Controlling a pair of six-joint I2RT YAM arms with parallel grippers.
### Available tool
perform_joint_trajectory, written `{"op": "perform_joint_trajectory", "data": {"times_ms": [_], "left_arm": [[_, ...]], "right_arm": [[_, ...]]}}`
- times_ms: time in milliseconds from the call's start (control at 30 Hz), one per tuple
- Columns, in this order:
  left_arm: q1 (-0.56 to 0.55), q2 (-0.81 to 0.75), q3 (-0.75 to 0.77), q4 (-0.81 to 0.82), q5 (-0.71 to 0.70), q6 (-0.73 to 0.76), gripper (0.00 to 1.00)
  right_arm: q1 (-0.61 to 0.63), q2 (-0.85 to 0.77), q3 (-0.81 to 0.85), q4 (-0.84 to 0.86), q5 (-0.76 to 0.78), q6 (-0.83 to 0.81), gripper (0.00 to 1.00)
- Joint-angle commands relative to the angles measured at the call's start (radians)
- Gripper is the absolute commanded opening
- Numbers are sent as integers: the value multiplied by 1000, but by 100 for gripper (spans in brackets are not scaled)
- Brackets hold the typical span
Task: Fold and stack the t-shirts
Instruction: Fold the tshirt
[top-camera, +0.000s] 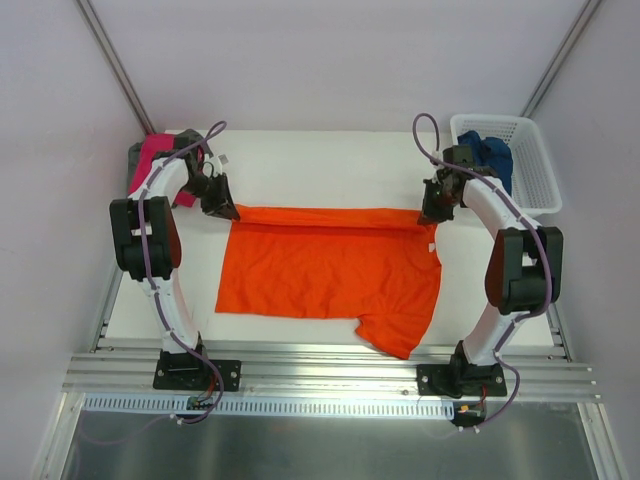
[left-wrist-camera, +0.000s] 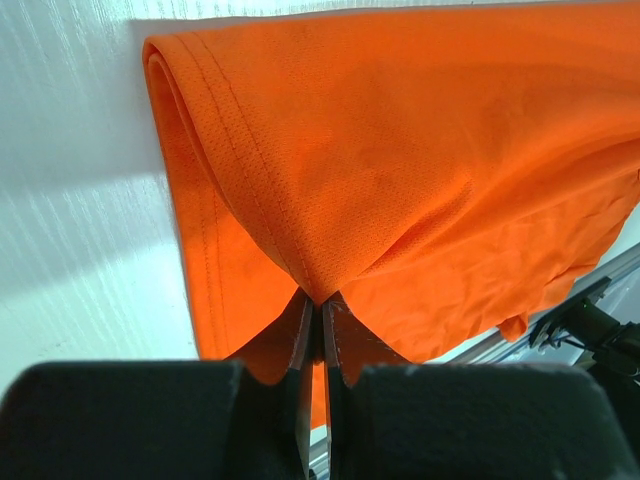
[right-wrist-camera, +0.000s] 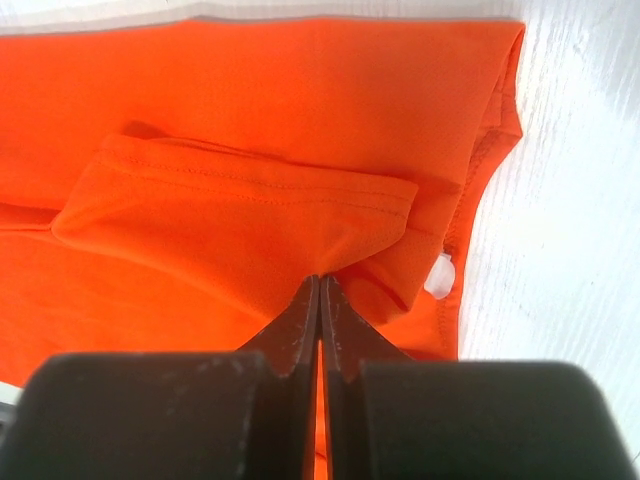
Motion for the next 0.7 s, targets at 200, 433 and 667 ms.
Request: {"op": "perform_joint_trajectory", "data": {"times_ms": [200, 433, 667], "left_arm": [[8, -45, -23, -14, 11, 24, 0], [8, -36, -51, -14, 23, 24, 0], [6, -24, -43, -14, 37, 46, 37]], "right_arm": [[9, -77, -53, -20, -22, 1, 1], [19, -76, -84, -14, -22, -1, 1], [20, -44, -76, -8, -26, -5, 0]]}}
